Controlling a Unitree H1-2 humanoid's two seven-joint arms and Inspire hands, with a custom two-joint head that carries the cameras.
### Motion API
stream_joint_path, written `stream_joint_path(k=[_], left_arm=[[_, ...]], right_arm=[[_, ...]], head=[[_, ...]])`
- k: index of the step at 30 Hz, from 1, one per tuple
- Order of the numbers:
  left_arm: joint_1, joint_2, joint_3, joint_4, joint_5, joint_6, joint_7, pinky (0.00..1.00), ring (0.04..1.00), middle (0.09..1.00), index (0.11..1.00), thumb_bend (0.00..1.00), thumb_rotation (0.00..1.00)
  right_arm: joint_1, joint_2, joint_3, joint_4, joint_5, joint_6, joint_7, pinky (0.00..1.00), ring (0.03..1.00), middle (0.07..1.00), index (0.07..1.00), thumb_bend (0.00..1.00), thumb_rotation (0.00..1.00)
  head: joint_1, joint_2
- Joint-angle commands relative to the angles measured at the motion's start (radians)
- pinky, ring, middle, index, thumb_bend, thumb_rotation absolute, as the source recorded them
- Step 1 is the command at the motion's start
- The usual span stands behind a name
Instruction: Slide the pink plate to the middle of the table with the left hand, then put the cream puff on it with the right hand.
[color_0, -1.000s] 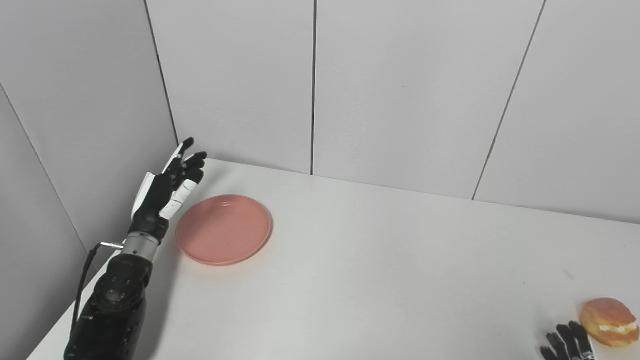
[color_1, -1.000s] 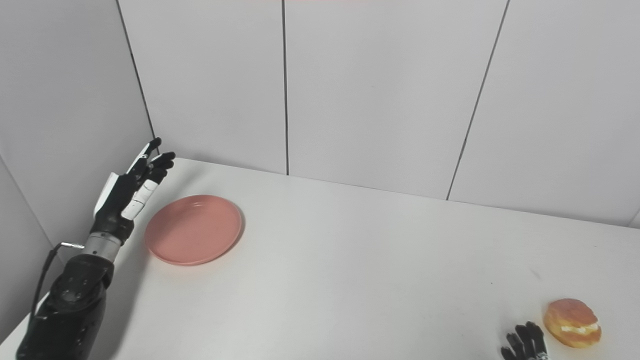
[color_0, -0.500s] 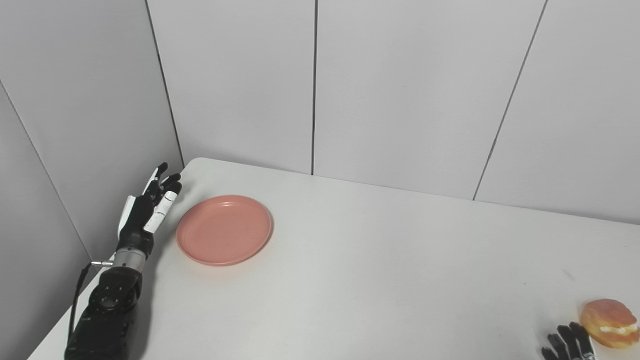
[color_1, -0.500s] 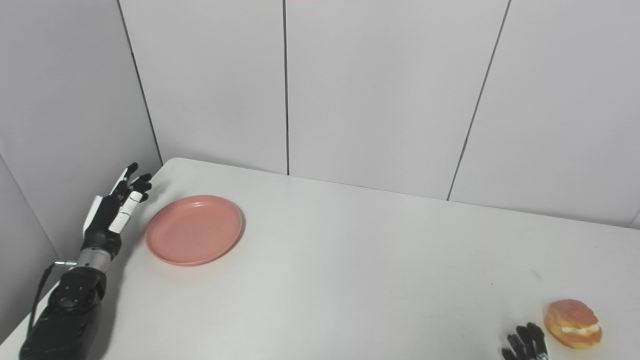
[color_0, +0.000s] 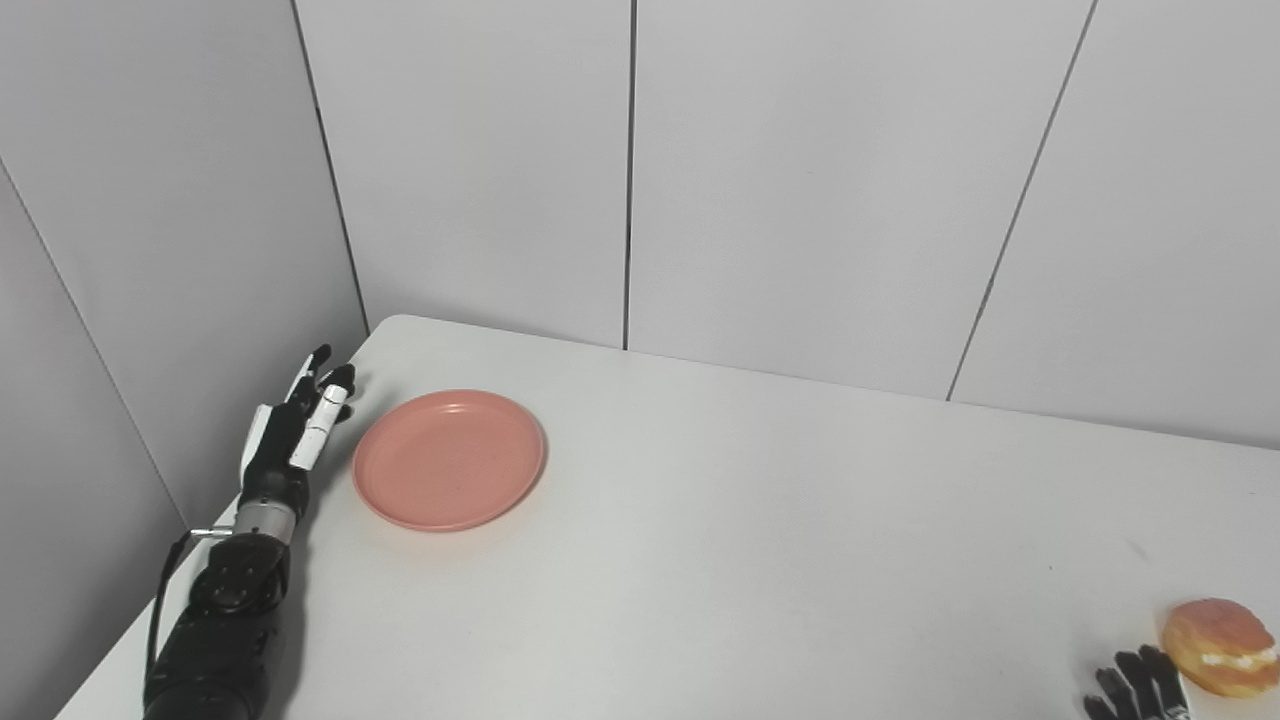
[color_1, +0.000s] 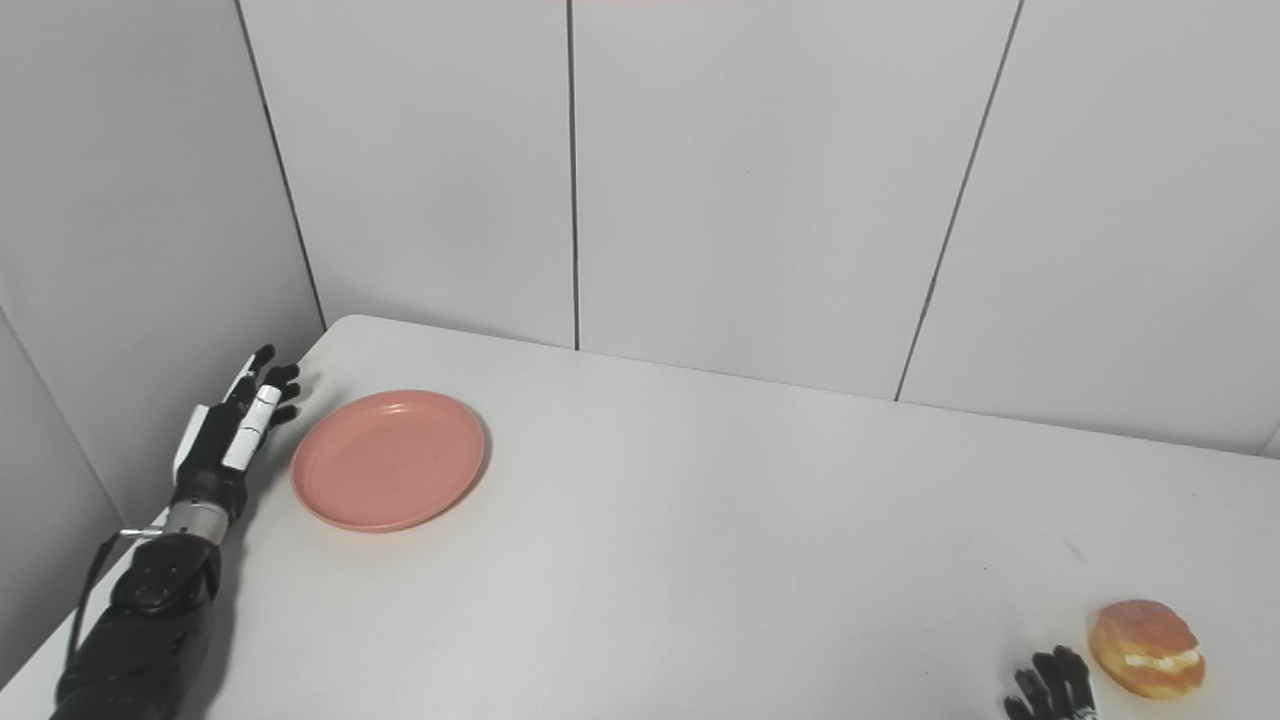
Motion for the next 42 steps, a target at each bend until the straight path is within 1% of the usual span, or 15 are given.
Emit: stream_joint_path(k=[1, 4, 5, 9, 10, 12, 15, 18, 21, 23, 27, 31, 34, 37, 42], left_arm=[[-0.045, 0.031, -0.01, 0.001, 0.005, -0.04, 0.001, 0.89, 0.896, 0.893, 0.937, 0.74, 0.85], [-0.035, 0.027, -0.025, 0.008, 0.016, -0.046, -0.007, 0.85, 0.877, 0.886, 0.934, 0.75, 0.86], [-0.03, 0.024, -0.029, 0.008, 0.015, -0.046, -0.015, 0.83, 0.871, 0.881, 0.931, 0.77, 0.86], [-0.011, 0.008, -0.042, 0.008, 0.001, -0.041, -0.035, 0.84, 0.882, 0.89, 0.93, 0.85, 0.88], [-0.005, 0.0, -0.045, 0.005, -0.005, -0.042, -0.04, 0.84, 0.882, 0.891, 0.93, 0.85, 0.89], [0.005, -0.012, -0.05, 0.0, -0.013, -0.043, -0.05, 0.86, 0.911, 0.913, 0.942, 0.8, 0.88], [0.021, -0.021, -0.057, -0.019, -0.022, -0.044, -0.076, 0.86, 0.912, 0.912, 0.956, 0.78, 0.88], [0.021, -0.018, -0.06, -0.004, -0.022, -0.046, -0.099, 0.84, 0.9, 0.911, 0.96, 0.8, 0.89], [0.027, -0.022, -0.07, -0.032, -0.033, -0.045, -0.141, 0.81, 0.895, 0.914, 0.971, 0.8, 0.89], [0.026, -0.025, -0.074, -0.039, -0.04, -0.044, -0.157, 0.77, 0.889, 0.912, 0.975, 0.85, 0.87], [0.017, -0.029, -0.081, -0.04, -0.043, -0.046, -0.18, 0.77, 0.892, 0.915, 0.977, 0.89, 0.86], [0.024, -0.045, -0.091, -0.081, -0.053, -0.034, -0.196, 0.72, 0.87, 0.889, 0.96, 0.92, 0.84], [0.031, -0.055, -0.097, -0.097, -0.069, -0.024, -0.21, 0.71, 0.866, 0.888, 0.957, 0.92, 0.83], [0.059, -0.081, -0.108, -0.183, -0.076, 0.009, -0.219, 0.69, 0.858, 0.88, 0.949, 0.92, 0.82], [0.082, -0.115, -0.133, -0.263, -0.068, 0.046, -0.223, 0.68, 0.86, 0.882, 0.936, 0.91, 0.81]], right_arm=[[0.019, -0.015, -0.013, 0.132, -0.042, 0.07, -0.05, 0.99, 0.991, 1.0, 1.0, 0.88, 1.0], [0.02, -0.014, -0.013, 0.131, -0.039, 0.07, -0.048, 0.99, 0.986, 1.0, 1.0, 0.88, 1.0], [0.02, -0.013, -0.013, 0.131, -0.039, 0.07, -0.048, 0.99, 0.985, 1.0, 1.0, 0.88, 1.0], [0.021, -0.013, -0.013, 0.128, -0.04, 0.069, -0.048, 0.99, 0.985, 1.0, 1.0, 0.88, 1.0], [0.021, -0.013, -0.013, 0.127, -0.043, 0.067, -0.05, 0.99, 0.985, 1.0, 1.0, 0.88, 1.0], [0.022, -0.012, -0.012, 0.126, -0.05, 0.065, -0.054, 0.97, 0.976, 1.0, 1.0, 0.88, 1.0], [0.025, -0.009, -0.012, 0.122, -0.056, 0.062, -0.055, 0.96, 0.971, 1.0, 1.0, 0.88, 1.0], [0.026, -0.008, -0.011, 0.119, -0.06, 0.064, -0.055, 0.97, 0.973, 1.0, 1.0, 0.87, 1.0], [0.027, -0.006, -0.01, 0.113, -0.059, 0.068, -0.054, 0.96, 0.971, 1.0, 1.0, 0.84, 1.0], [0.028, -0.004, -0.01, 0.111, -0.056, 0.068, -0.054, 0.96, 0.972, 1.0, 1.0, 0.8, 1.0], [0.028, -0.002, -0.008, 0.106, -0.06, 0.071, -0.058, 0.95, 0.973, 1.0, 1.0, 0.8, 1.0], [0.028, -0.002, -0.006, 0.107, -0.067, 0.065, -0.059, 0.95, 0.967, 1.0, 1.0, 0.79, 1.0], [0.029, -0.001, -0.006, 0.105, -0.069, 0.063, -0.058, 0.95, 0.968, 1.0, 1.0, 0.79, 1.0], [0.032, 0.0, -0.005, 0.098, -0.07, 0.069, -0.06, 0.95, 0.967, 1.0, 1.0, 0.79, 1.0], [0.032, 0.004, -0.005, 0.094, -0.069, 0.071, -0.06, 0.95, 0.966, 1.0, 1.0, 0.8, 1.0]], head=[[0.0, 0.001], [-0.005, 0.001], [-0.005, 0.002], [-0.007, 0.005], [-0.008, 0.005], [-0.009, 0.006], [-0.017, 0.01], [-0.021, 0.012], [-0.023, 0.013], [-0.024, 0.013], [-0.028, 0.013], [-0.034, 0.016], [-0.036, 0.017], [-0.039, 0.019], [-0.043, 0.019]])
